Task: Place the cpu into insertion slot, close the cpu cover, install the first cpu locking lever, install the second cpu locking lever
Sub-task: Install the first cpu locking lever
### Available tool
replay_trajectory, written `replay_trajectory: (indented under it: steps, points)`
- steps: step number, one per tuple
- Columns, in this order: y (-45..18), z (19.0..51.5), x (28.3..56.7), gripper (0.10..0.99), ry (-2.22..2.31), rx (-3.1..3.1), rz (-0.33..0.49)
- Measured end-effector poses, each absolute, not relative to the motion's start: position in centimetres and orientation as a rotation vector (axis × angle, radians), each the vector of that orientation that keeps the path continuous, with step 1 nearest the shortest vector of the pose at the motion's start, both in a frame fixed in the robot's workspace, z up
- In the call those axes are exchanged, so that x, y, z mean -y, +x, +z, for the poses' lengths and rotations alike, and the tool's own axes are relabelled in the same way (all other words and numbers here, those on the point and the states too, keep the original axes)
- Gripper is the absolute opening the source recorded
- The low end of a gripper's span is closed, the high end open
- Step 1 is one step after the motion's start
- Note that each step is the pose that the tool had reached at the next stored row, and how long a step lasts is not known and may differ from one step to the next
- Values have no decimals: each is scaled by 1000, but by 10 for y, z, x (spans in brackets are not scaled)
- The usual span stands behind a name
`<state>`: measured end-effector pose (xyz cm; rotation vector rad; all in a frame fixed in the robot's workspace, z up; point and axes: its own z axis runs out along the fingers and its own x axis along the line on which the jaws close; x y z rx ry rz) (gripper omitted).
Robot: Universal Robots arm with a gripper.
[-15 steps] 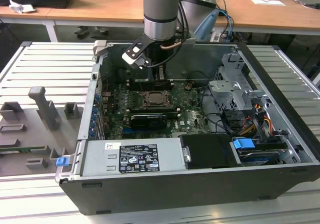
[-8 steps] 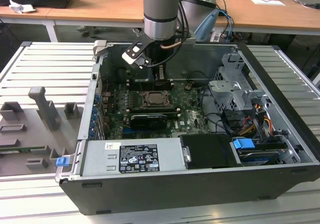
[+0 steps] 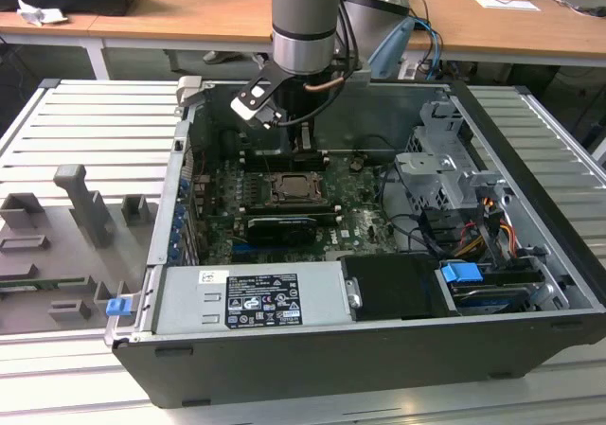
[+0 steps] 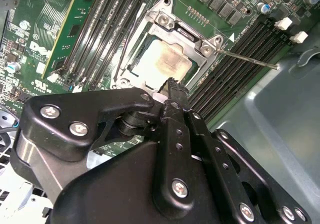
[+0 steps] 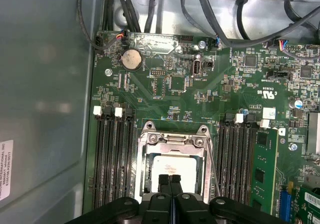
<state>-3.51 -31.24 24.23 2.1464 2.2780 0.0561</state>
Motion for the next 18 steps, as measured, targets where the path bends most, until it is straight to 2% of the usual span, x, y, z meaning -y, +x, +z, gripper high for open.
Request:
replay_trajectory:
  steps: [18]
  points:
    - [-35, 250, 312, 106, 2147, -2277, 55]
